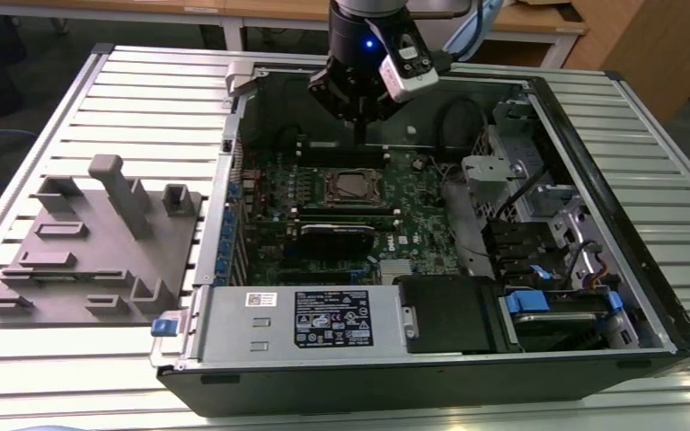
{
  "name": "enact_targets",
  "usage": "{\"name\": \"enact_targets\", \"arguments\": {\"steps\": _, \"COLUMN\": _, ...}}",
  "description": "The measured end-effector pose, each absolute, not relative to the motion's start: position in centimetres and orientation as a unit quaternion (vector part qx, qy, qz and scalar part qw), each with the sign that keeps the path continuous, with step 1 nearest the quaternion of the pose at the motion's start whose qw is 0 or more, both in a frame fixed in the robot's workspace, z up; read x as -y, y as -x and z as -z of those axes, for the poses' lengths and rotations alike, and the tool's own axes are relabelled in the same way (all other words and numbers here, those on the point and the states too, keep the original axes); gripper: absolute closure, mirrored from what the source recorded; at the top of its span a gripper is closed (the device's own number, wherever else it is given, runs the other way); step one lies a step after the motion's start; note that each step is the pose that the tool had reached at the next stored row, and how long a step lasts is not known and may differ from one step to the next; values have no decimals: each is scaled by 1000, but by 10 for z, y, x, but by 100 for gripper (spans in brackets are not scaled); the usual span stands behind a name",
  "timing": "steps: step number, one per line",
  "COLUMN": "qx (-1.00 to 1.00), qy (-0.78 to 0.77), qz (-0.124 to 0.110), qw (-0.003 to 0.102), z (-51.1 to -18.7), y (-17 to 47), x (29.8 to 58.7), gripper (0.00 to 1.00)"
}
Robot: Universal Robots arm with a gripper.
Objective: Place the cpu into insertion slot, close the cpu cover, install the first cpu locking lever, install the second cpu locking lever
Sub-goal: 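Install the second cpu locking lever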
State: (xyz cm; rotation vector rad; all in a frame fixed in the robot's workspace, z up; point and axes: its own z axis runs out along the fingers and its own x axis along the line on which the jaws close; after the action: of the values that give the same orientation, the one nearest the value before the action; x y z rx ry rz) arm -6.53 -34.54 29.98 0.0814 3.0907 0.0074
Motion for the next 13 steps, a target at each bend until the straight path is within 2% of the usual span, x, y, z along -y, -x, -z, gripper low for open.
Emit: {"name": "enact_targets", "arguments": {"steps": 13, "qx": -999, "qy": -26, "qz": -2, "qw": 25, "z": -300, "y": 65, "x": 349, "gripper": 90}}
